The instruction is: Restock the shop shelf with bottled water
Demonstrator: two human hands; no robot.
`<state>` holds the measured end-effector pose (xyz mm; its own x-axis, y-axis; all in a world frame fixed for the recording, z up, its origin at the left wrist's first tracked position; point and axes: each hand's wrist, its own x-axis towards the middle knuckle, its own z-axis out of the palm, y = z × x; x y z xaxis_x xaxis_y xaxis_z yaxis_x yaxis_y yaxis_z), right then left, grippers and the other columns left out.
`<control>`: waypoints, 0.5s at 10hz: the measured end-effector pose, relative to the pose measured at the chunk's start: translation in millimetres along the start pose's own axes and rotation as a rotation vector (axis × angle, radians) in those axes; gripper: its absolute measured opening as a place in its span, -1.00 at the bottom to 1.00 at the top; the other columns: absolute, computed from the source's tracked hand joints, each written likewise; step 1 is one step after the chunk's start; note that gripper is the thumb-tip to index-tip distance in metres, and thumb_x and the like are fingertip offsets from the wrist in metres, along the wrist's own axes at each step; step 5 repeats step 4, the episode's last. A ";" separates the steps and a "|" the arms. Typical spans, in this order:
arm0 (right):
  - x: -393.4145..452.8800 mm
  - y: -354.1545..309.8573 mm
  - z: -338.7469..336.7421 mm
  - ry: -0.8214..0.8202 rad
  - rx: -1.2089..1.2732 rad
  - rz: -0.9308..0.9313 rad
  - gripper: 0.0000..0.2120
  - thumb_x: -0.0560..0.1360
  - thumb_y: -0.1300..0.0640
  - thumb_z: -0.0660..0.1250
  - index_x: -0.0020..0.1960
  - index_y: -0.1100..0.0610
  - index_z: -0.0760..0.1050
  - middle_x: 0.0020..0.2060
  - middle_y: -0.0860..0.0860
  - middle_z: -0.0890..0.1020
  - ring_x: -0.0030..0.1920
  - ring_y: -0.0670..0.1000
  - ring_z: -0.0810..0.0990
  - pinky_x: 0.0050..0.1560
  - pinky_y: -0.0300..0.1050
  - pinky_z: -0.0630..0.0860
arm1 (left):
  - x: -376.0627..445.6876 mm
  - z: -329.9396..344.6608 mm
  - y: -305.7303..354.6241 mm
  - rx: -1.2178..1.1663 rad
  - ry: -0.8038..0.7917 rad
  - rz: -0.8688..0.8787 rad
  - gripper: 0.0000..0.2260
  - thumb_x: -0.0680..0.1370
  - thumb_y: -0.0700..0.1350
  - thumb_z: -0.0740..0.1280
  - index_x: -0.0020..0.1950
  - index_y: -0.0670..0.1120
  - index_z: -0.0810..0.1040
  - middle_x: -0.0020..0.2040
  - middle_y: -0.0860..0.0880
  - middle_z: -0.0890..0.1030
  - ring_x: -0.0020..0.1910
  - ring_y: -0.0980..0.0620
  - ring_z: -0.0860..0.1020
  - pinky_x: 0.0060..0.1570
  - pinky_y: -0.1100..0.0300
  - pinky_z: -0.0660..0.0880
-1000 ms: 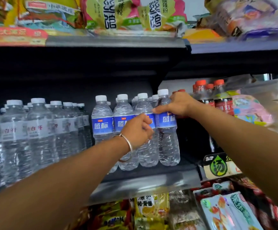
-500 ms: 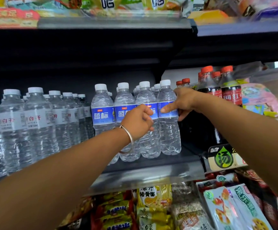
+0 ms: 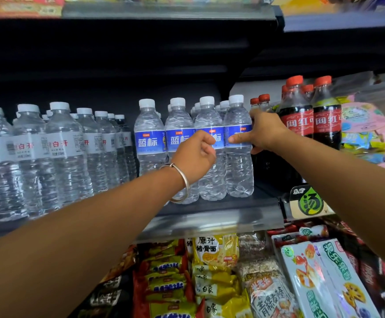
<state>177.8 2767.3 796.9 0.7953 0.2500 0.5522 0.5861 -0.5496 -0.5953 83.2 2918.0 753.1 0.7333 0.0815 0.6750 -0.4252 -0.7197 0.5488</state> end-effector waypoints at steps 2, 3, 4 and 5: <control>-17.9 -1.7 11.7 0.187 -0.176 -0.029 -0.37 0.37 -0.11 0.47 0.23 0.25 0.33 0.10 0.18 0.54 0.06 0.16 0.54 -0.10 -0.06 0.43 | -15.3 -8.3 1.6 -0.060 0.017 0.019 -0.80 0.49 -0.35 0.27 0.03 -0.11 0.42 -0.20 0.06 0.45 -0.32 0.16 0.40 -0.31 0.52 0.39; -40.0 -14.2 13.5 0.258 -0.225 -0.077 -0.39 0.42 -0.10 0.41 0.29 0.25 0.31 0.18 0.22 0.51 0.18 0.22 0.48 0.00 0.00 0.42 | -32.1 -18.0 7.1 -0.060 0.008 0.018 -0.79 0.50 -0.36 0.26 0.10 -0.19 0.44 -0.17 0.03 0.44 -0.28 0.13 0.40 -0.25 0.49 0.42; -73.2 -33.6 3.2 0.353 -0.062 -0.188 -0.42 0.46 -0.07 0.38 0.36 0.20 0.33 0.21 0.15 0.51 0.16 0.13 0.50 0.14 -0.01 0.44 | -50.2 -39.0 9.4 -0.128 0.034 0.056 -0.80 0.50 -0.37 0.26 0.08 -0.15 0.42 -0.12 0.00 0.45 -0.23 0.12 0.42 -0.23 0.48 0.45; -73.2 -33.6 3.2 0.353 -0.062 -0.188 -0.42 0.46 -0.07 0.38 0.36 0.20 0.33 0.21 0.15 0.51 0.16 0.13 0.50 0.14 -0.01 0.44 | -50.2 -39.0 9.4 -0.128 0.034 0.056 -0.80 0.50 -0.37 0.26 0.08 -0.15 0.42 -0.12 0.00 0.45 -0.23 0.12 0.42 -0.23 0.48 0.45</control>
